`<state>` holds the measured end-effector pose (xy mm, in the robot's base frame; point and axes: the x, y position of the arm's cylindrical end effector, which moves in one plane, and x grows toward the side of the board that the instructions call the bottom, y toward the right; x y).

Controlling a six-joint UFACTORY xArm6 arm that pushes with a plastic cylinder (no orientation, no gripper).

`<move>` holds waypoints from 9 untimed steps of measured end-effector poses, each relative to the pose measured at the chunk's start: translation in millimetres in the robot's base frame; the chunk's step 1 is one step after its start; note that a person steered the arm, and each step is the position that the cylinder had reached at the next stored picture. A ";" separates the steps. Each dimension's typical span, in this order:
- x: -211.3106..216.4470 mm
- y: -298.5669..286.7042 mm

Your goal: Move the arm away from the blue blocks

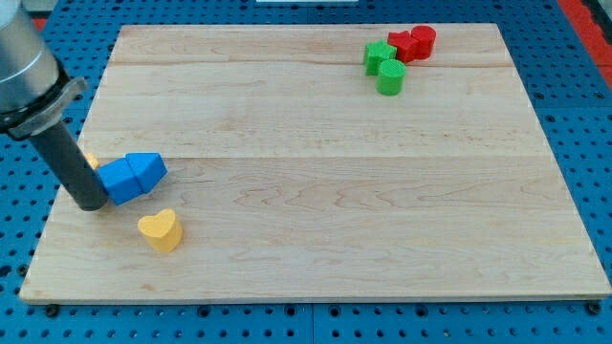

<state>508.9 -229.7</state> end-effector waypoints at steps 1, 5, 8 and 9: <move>-13.3 39.2; -138.1 107.8; -184.8 129.2; -220.5 119.0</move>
<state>288.4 -110.6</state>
